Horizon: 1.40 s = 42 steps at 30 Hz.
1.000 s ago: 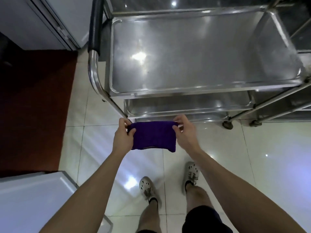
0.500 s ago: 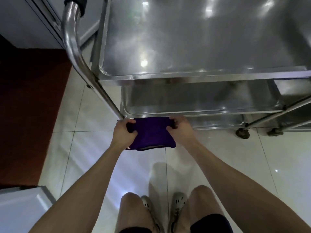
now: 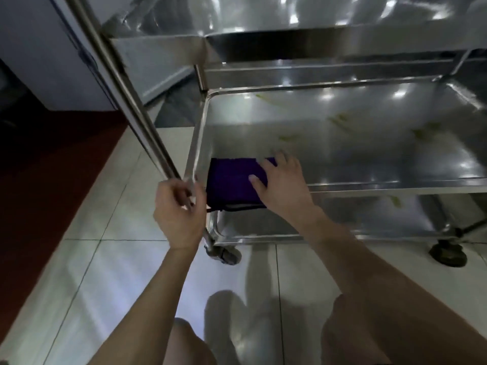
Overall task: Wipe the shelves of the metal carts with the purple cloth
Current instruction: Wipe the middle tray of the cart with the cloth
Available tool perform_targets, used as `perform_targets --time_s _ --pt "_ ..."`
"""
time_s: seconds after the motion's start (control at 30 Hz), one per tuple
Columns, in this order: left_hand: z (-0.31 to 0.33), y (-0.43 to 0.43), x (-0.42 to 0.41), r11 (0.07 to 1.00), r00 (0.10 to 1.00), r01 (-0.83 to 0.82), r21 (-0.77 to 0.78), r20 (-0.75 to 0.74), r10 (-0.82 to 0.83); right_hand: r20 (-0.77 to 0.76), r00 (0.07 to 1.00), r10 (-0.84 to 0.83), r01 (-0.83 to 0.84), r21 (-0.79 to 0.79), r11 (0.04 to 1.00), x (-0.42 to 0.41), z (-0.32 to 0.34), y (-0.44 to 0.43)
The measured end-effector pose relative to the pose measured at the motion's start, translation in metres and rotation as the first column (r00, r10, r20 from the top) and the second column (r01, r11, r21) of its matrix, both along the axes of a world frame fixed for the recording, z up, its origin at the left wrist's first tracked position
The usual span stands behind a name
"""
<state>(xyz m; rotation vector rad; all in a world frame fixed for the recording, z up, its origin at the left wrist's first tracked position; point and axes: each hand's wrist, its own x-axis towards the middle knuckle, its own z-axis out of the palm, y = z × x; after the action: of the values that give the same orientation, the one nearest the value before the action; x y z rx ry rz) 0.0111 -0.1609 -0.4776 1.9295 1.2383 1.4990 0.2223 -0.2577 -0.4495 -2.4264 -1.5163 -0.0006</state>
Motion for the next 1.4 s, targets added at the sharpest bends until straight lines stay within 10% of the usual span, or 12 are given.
perform_targets --time_s 0.5,0.87,1.4 --pt "0.032 0.093 0.017 0.844 0.907 0.315 -0.434 0.401 -0.132 -0.039 0.994 0.1 -0.106 -0.209 0.972 -0.018 -0.028 0.042" --pt "0.02 0.093 0.03 0.908 0.888 0.234 -0.347 0.457 -0.054 -0.086 0.977 -0.195 0.156 -0.333 0.93 0.134 -0.027 0.045" --pt "0.034 0.081 0.031 0.921 0.889 0.227 -0.317 0.453 -0.063 -0.14 0.984 0.109 -0.151 -0.339 0.929 -0.029 -0.022 0.128"
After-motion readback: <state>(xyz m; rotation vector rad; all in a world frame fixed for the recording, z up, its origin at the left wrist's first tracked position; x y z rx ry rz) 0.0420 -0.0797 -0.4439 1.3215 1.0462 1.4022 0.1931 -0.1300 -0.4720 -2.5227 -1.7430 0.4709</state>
